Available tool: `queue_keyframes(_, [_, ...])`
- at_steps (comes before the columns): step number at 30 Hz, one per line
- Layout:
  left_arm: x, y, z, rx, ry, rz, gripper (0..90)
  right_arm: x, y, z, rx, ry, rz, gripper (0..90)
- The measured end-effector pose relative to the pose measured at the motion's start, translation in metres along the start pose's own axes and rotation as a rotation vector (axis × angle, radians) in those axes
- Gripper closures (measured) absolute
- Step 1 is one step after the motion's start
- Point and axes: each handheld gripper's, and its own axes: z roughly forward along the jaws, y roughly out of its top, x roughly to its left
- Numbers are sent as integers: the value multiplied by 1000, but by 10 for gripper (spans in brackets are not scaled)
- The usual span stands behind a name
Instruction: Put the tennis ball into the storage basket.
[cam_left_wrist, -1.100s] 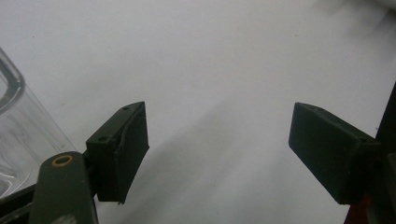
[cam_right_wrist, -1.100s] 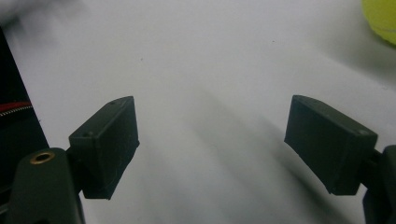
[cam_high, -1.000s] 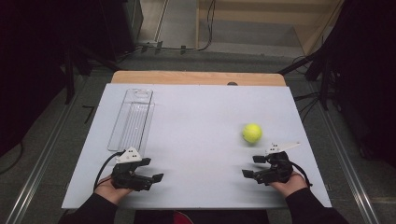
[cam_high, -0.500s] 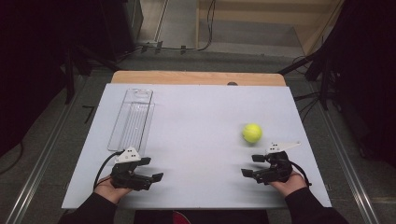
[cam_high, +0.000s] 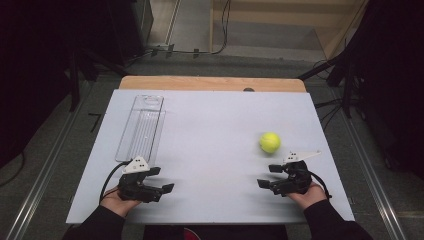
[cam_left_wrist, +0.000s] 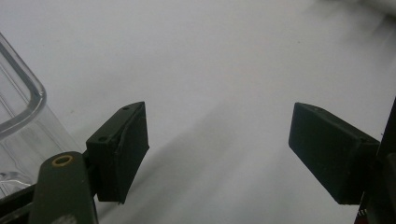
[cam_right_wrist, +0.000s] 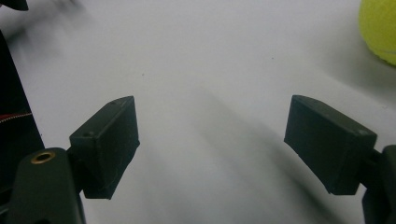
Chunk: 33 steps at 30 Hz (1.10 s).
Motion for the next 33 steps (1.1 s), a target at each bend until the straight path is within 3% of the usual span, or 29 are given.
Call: queue_keyframes(33, [2, 2, 3, 8, -24, 4, 204, -1, 0, -2, -22, -36, 17, 158])
